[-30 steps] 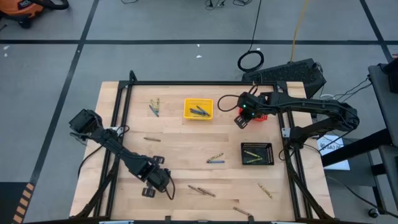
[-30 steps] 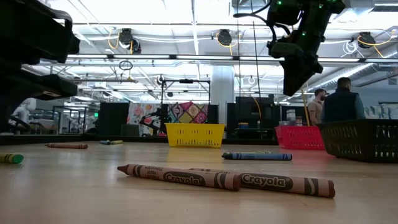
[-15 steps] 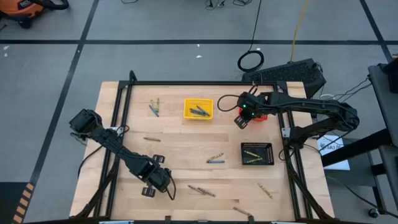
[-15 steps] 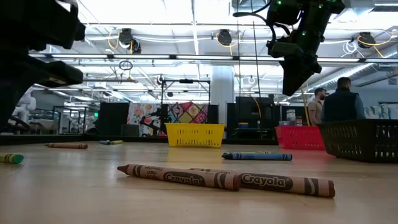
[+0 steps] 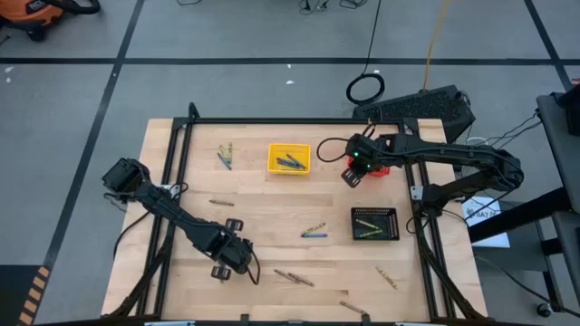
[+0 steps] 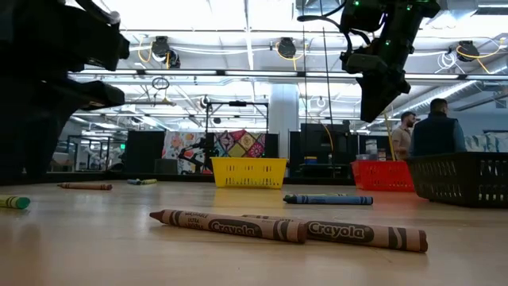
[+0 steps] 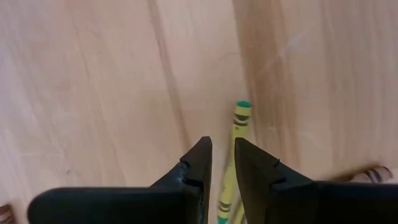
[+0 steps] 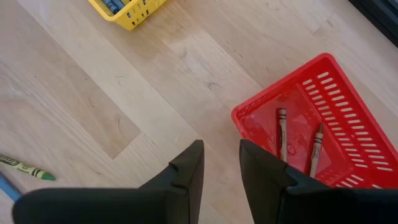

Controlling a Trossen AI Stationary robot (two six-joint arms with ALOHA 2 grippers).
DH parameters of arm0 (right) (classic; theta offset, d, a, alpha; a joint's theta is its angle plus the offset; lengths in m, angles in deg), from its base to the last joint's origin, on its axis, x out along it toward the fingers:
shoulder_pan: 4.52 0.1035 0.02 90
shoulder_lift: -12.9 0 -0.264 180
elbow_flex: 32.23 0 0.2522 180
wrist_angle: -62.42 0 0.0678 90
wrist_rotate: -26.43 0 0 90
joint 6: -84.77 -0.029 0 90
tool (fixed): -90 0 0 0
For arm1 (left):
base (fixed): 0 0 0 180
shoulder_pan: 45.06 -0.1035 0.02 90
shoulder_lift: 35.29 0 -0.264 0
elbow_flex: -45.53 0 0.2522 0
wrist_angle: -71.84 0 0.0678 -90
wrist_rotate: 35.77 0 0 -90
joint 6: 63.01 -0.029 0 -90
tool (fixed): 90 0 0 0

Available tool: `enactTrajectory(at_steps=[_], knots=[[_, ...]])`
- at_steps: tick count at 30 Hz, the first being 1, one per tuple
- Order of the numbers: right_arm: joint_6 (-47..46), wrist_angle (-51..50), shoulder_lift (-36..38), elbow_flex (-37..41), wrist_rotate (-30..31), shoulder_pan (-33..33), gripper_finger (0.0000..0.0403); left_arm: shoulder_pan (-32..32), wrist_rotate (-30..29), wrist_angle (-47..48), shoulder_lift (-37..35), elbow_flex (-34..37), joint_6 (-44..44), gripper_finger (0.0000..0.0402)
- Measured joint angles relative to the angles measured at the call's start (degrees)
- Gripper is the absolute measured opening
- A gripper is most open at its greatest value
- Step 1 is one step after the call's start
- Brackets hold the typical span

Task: Sort crayons
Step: Put the green crayon into the black bin

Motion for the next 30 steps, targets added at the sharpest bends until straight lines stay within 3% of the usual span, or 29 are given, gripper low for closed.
enactTrajectory(at_steps=[30], knots=[[0.1, 0.1, 0.0, 0.0, 0.0, 0.0, 0.0089, 0.1, 3.7, -2.6, 5.4, -0.2, -1.7, 0.0064]])
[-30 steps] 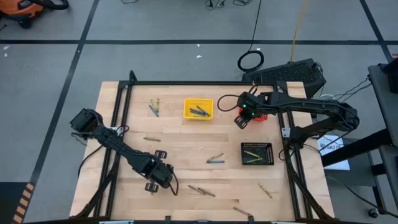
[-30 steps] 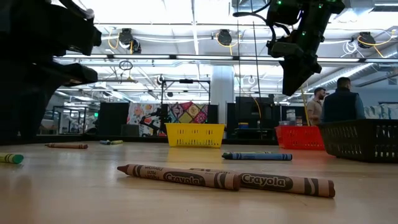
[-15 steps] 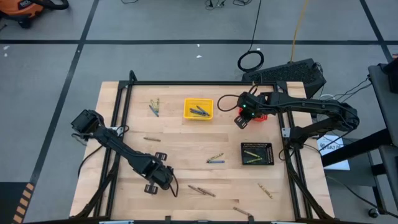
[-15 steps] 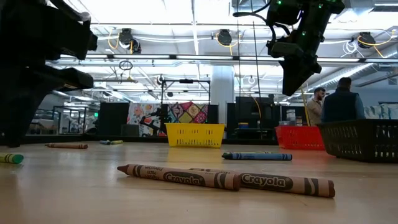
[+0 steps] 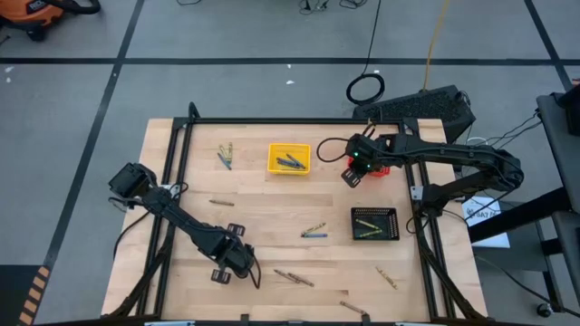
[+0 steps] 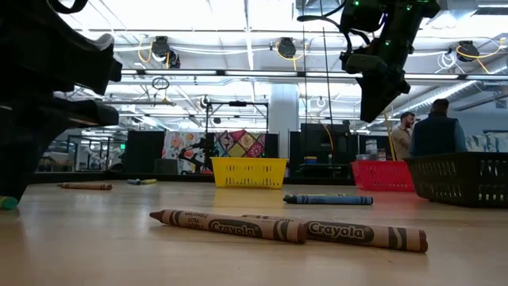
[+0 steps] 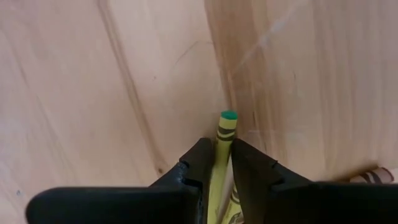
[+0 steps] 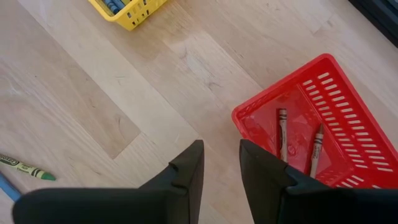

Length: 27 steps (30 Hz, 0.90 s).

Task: Sort crayons
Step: Put the green crayon into the black bin

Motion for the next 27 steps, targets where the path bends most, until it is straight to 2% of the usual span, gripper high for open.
enactTrajectory(at_steps=[6, 12, 23, 27], knots=[[-0.2, 0.0, 0.0, 0.0, 0.0, 0.0, 0.0089, -0.2, -0.9, -1.0, 0.8, 0.0, -4.4, 0.0056], [-0.2, 0.0, 0.0, 0.0, 0.0, 0.0, 0.0089, -0.3, -1.3, 0.1, 0.8, 0.0, -7.4, 0.0008], [-2.2, 0.0, 0.0, 0.0, 0.0, 0.0, 0.0089, -0.4, -1.8, 0.6, -0.7, 0.1, -9.0, 0.0002], [-2.4, 0.0, 0.0, 0.0, 0.0, 0.0, 0.0089, -1.2, -5.8, 1.5, -3.4, 0.5, -9.0, 0.0001]])
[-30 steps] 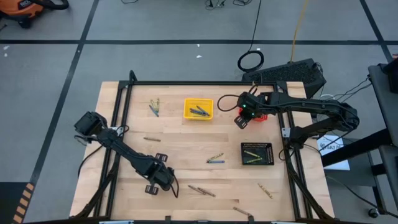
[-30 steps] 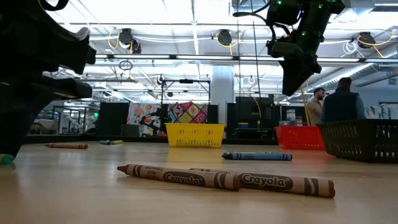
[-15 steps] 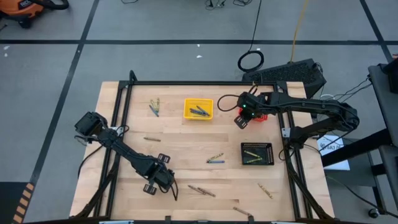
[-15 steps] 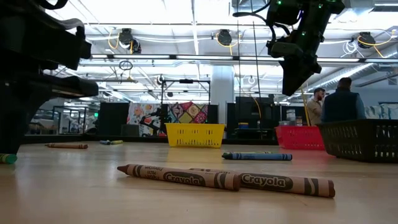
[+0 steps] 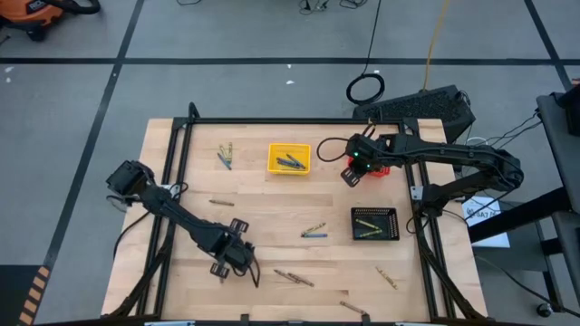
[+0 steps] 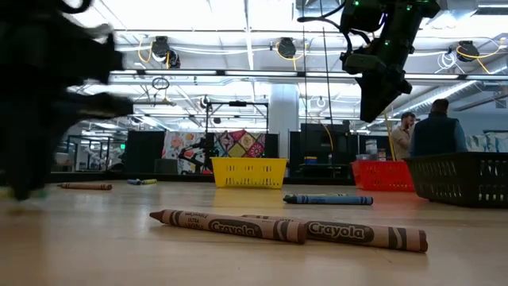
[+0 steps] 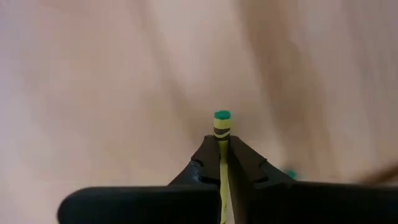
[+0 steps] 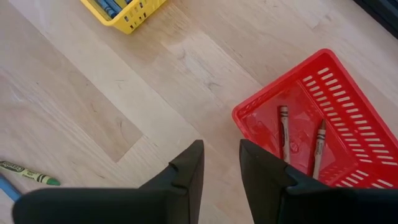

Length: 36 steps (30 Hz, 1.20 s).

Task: Sort crayons
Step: Put the green crayon into the black bin

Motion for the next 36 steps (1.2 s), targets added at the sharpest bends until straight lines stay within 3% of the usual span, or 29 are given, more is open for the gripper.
enactTrajectory(at_steps=[7, 17, 24, 30, 36], knots=[[-2.4, -0.2, 0.1, 0.0, 0.3, 0.0, 0.0089, -2.8, -5.4, -2.5, -4.6, -0.1, -2.9, 0.0000], [-5.7, -1.1, 1.3, 0.0, 0.3, 0.0, 0.0089, -8.9, -7.6, -14.1, -4.9, -0.2, -15.3, 0.0000], [-8.7, -0.6, 1.3, 0.0, 0.3, 0.0, 0.0089, -13.0, -7.0, -25.0, -5.0, -0.2, -24.7, 0.0000], [-10.1, 0.5, 1.3, 0.0, -0.2, 0.0, 0.0089, -16.0, -1.6, -30.7, -5.0, -0.3, -29.8, 0.0000], [-9.3, 4.4, 1.3, 0.0, -7.6, 2.5, 0.0089, -18.3, -1.3, -33.8, -5.0, -0.3, -31.3, 0.0000]])
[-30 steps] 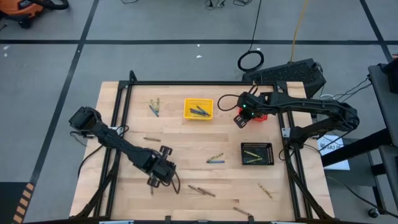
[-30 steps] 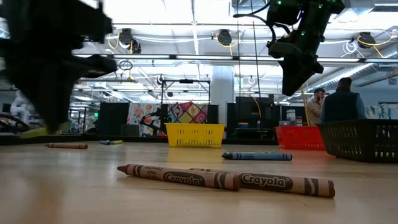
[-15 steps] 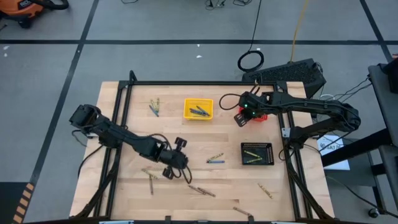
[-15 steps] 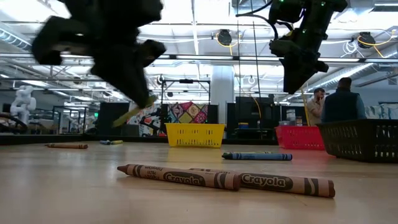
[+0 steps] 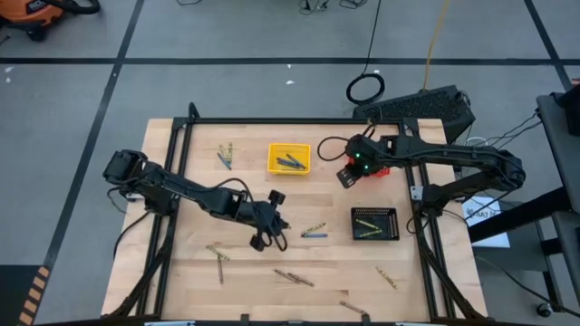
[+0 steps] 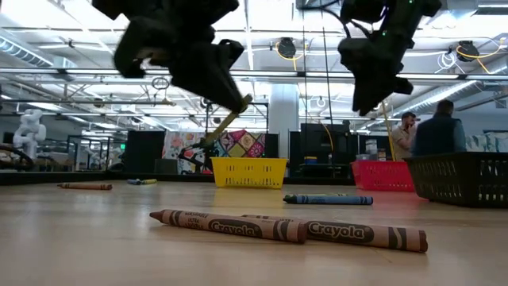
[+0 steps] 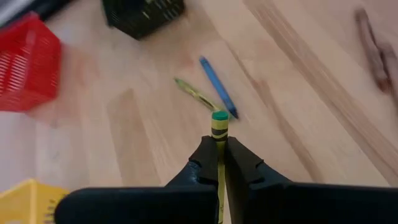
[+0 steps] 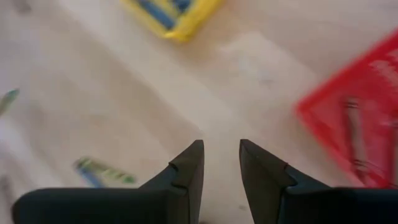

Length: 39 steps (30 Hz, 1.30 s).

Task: Sort crayons
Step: Put the green crayon into the black bin

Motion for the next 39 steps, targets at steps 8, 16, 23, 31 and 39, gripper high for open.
enactTrajectory(at_steps=[8, 16, 23, 31, 39], knots=[[1.9, 5.0, 0.0, 0.0, -3.1, 9.6, 0.0089, -0.6, 3.9, -4.0, -2.1, 0.0, 0.3, 0.0000], [1.9, 12.3, -0.9, 0.0, -2.9, 19.4, 0.0089, -0.2, 10.0, -7.9, -8.8, -0.1, 3.1, 0.0000], [4.8, 23.6, -5.8, 0.0, -2.8, 23.5, 0.0089, 0.7, 12.3, -10.9, -12.8, -0.1, 4.9, 0.0000], [14.9, 36.6, -11.2, 0.0, 7.1, 27.6, 0.0089, 0.7, 12.3, -16.4, -13.3, -0.1, 10.4, 0.0000], [25.3, 40.2, -14.2, 0.0, 23.3, 34.7, 0.0089, 0.7, 8.0, -17.0, -13.3, 0.0, 11.9, 0.0000]])
